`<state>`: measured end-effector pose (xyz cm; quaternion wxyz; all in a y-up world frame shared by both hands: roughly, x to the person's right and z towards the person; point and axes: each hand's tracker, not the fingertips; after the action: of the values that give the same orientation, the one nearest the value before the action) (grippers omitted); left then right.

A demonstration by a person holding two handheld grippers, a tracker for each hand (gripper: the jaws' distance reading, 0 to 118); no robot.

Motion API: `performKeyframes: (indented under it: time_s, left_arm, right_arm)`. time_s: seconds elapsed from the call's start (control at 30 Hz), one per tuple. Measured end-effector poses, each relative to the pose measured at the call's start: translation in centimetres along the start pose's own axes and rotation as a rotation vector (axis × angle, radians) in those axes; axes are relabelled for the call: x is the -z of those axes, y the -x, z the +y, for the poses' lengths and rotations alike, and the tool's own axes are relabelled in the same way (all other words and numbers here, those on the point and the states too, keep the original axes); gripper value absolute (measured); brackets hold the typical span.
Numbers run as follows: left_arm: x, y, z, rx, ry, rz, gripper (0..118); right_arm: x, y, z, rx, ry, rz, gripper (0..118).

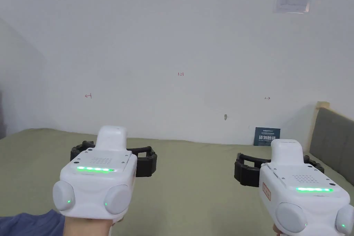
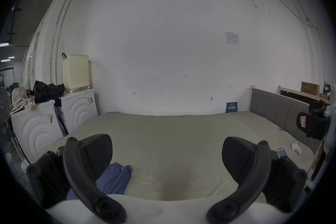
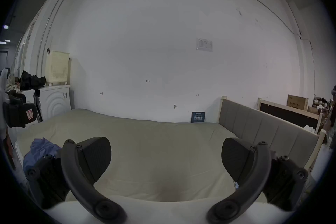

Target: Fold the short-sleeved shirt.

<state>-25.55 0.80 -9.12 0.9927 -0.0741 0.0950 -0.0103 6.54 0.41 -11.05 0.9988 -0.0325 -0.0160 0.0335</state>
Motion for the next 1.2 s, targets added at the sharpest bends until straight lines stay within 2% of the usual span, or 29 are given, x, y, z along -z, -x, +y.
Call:
performKeyframes:
  time_s: [0.07, 0.1, 0.13, 0.2, 0.23, 0.3, 0.5, 0.7, 0.83, 1.1, 1.2]
  left_arm:
    - [0.1, 0.4, -0.1, -0.013, 0.029, -0.025, 118]
    - [0.6, 0.1, -0.2, -0.005, 0.058, -0.037, 115]
    - [0.7, 0.0, -0.5, 0.002, 0.061, -0.050, 82]
    - [0.8, -0.3, -0.8, 0.030, 0.038, -0.039, 46]
    - [0.3, -0.8, -0.9, 0.049, 0.049, 0.004, 0]
    - [0.1, -0.8, -0.6, 0.021, 0.053, -0.052, 0]
    - [0.0, -1.4, -0.6, 0.009, 0.053, -0.058, 0]
    - [-0.1, 1.6, -1.1, 0.013, 0.082, 0.002, 0]
    - [-0.9, 7.4, -1.0, -0.013, 0.095, 0.139, 0]
    - [-5.3, 20.9, -1.8, -0.062, 0.122, 0.446, 0]
    - [-6.9, 23.6, -2.4, -0.071, 0.128, 0.514, 0]
  right_arm:
    - [-0.2, 0.2, 0.0, -0.006, 0.012, -0.007, 114]
    - [-0.3, 0.2, 0.0, -0.007, 0.016, -0.009, 108]
    - [-0.5, 0.3, -0.1, -0.010, 0.014, -0.005, 81]
    - [-0.5, 0.6, -0.4, -0.025, 0.012, -0.015, 55]
    - [-0.4, 0.6, -0.5, -0.023, 0.012, -0.032, 0]
    - [-0.6, 0.2, -0.7, -0.003, 0.015, -0.019, 0]
    - [-0.7, -0.1, -1.3, -0.009, 0.041, -0.037, 0]
    - [0.1, 1.7, -2.1, -0.041, 0.072, -0.015, 0]
    - [1.4, 6.6, -2.3, -0.013, 0.083, 0.103, 0]
    - [2.1, 19.6, -3.1, 0.002, 0.071, 0.401, 0]
    - [1.8, 23.4, -3.3, -0.013, 0.074, 0.457, 0]
